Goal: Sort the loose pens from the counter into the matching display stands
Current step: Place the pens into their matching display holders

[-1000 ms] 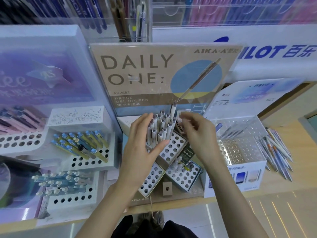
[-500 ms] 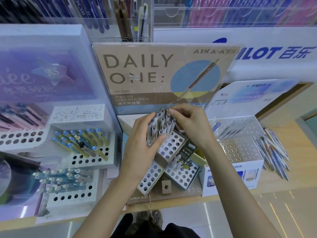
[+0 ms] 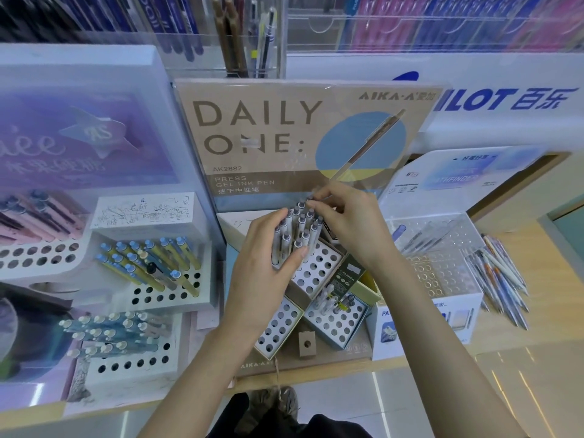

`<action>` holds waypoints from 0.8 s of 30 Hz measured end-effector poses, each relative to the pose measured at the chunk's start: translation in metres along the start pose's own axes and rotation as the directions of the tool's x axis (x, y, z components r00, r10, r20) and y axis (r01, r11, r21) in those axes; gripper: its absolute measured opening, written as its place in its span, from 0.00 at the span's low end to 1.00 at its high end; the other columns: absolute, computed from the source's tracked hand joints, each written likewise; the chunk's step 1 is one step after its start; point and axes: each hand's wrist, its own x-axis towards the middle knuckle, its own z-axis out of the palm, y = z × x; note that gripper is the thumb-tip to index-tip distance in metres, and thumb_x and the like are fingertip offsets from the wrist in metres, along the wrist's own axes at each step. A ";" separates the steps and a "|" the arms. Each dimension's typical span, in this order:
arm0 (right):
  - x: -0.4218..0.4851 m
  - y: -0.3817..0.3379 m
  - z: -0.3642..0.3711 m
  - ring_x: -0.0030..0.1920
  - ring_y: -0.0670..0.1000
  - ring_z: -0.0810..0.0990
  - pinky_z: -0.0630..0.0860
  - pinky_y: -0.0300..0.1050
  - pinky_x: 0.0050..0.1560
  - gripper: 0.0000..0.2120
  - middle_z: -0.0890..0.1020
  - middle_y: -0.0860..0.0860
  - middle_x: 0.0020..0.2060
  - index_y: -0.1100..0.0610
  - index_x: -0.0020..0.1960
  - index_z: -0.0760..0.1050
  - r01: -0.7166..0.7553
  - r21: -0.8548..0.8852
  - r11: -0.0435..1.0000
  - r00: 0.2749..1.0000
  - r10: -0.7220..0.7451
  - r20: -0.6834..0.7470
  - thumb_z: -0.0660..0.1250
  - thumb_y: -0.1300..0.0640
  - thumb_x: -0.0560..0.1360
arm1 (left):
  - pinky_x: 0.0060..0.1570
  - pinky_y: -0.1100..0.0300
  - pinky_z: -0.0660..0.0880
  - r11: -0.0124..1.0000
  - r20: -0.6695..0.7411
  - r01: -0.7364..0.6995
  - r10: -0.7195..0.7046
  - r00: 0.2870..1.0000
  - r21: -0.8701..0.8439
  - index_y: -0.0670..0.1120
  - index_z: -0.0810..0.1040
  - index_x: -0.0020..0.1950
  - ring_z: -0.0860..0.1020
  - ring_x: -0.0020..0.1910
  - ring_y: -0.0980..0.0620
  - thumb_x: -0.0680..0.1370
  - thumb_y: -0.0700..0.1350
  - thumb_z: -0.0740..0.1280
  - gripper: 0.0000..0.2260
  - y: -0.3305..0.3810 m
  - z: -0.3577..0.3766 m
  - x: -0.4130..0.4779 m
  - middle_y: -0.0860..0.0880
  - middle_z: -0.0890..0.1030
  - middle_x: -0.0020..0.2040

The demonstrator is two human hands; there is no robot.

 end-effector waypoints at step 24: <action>-0.048 0.009 -0.036 0.36 0.40 0.78 0.71 0.28 0.40 0.12 0.80 0.38 0.50 0.46 0.59 0.74 -0.048 0.176 0.983 0.995 0.062 -0.075 0.64 0.59 0.78 | 0.65 0.70 0.62 0.990 -0.024 -0.143 0.143 0.989 -0.004 0.48 0.70 0.68 0.65 0.64 0.69 0.76 0.54 0.68 0.23 0.036 0.006 -0.004 0.58 0.69 0.62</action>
